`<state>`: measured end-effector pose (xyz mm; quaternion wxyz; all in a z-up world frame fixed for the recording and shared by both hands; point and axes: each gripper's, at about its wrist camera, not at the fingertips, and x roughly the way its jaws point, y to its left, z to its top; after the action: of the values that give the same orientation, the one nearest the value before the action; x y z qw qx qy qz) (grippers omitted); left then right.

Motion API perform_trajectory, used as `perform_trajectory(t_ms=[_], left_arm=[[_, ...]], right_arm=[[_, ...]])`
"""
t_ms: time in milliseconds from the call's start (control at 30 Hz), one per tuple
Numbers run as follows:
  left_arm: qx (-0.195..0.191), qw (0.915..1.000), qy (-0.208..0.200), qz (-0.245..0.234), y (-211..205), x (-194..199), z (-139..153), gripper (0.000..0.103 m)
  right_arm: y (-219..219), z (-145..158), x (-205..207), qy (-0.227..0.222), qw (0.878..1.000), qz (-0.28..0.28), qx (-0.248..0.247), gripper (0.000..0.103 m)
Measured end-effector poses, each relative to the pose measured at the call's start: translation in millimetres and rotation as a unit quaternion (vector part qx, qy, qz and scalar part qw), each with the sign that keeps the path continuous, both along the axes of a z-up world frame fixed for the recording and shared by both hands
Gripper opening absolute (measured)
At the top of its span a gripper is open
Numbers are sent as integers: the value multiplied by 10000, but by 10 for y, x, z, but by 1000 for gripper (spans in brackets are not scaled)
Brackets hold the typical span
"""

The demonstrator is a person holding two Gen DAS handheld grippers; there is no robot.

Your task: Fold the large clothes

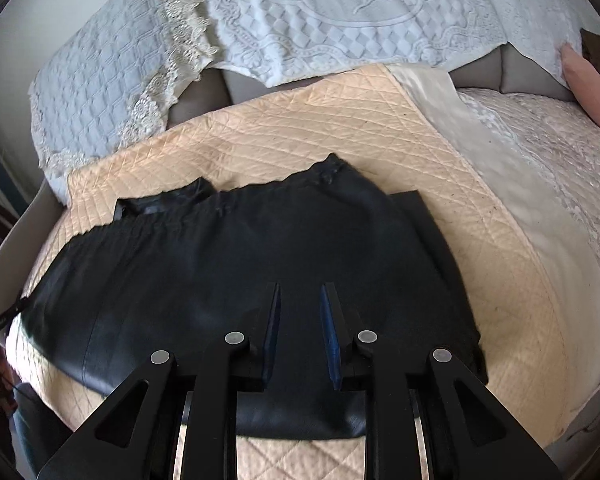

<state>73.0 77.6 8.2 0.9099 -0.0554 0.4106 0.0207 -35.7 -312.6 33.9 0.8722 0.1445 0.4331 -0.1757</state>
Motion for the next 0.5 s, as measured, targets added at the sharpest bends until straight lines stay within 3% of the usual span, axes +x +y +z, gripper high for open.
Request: perform_trajectory(t_ms=[167,200,267,400,500], left_arm=[[2,9999,134,-52,32,-29,-182,42],[42,9999,118,-82,23,-33,-193,42],[77,9999,122,-78,-6,-40,-217,42],[90,9999,119,-65,-19,-46,-212,42],[-113,9999,76,-53,36,-93,-106,42]], right_arm=[[-170,-285,-83,484,9977,-454,131,25],[-268,-341,-112,444,9964,-562,455,25],[-336,-319,-138,298,9954,-664,617,25],[-265,-305,-79,466,9963,-603,397,25],[-139,-217,-51,525,9971,-515,200,26]])
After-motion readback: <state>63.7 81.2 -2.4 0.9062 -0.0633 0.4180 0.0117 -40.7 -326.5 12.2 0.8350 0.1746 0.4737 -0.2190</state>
